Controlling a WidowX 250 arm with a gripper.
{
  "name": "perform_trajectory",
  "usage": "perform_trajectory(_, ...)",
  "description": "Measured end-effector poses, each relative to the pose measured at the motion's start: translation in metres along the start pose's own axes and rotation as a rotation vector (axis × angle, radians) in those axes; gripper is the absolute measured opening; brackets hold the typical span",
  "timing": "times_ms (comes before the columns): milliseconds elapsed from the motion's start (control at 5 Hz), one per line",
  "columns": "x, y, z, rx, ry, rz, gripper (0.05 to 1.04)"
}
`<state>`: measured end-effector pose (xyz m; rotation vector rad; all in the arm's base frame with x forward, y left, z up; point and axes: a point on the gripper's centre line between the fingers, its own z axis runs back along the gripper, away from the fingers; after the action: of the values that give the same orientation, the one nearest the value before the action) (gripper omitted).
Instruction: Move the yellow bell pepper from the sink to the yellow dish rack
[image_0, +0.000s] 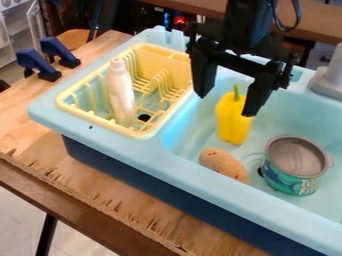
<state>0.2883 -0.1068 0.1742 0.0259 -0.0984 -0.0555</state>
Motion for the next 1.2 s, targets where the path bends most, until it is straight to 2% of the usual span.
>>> perform_trajectory(200, -0.001, -0.001, -0.008, 0.003, 0.027, -0.005, 1.000)
perform_trajectory(400, 0.009, 0.004, -0.007, -0.081, -0.002, -0.069, 1.000)
perform_trajectory(600, 0.028, 0.010, -0.009, -0.138, -0.025, -0.086, 1.000)
perform_trajectory(1000, 0.045, 0.015, -0.019, -0.121, 0.005, -0.078, 1.000)
perform_trajectory(1200, 0.056, 0.010, -0.020, -0.146, -0.021, -0.082, 1.000)
